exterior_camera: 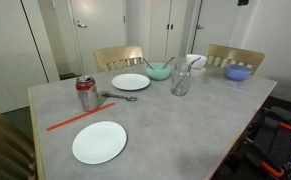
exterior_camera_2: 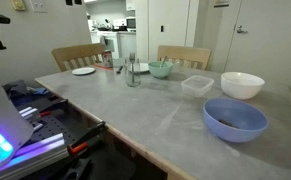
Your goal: Put the silver spoon on the white plate at the back of the table
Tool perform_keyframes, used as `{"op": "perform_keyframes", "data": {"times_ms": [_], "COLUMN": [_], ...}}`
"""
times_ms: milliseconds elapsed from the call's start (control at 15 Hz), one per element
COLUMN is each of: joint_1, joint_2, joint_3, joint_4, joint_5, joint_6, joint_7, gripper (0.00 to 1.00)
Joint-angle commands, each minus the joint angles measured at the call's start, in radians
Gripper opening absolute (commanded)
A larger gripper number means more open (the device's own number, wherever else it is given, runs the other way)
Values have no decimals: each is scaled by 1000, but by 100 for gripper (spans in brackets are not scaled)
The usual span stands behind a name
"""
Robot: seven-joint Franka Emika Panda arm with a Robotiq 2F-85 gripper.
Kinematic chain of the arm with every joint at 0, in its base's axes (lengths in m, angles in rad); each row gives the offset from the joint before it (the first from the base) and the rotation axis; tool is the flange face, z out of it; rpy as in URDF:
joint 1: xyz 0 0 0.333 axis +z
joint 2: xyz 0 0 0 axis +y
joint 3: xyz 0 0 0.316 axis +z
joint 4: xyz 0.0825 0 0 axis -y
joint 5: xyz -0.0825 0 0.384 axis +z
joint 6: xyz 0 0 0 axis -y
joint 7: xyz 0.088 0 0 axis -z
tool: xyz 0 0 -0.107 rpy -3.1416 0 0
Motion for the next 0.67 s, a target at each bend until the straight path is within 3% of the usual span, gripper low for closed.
{"op": "perform_keyframes", "data": {"times_ms": [0, 400, 600], "joint_1": [-3, -2, 13], "joint_2": [0, 29, 102], "joint_3": [2, 15, 29], "joint_4": [2, 22, 59], "joint_5": [1, 0, 3], "joint_6": [-3, 14, 102], "joint_7": [-2, 7, -30], "gripper": [100, 100, 100]}}
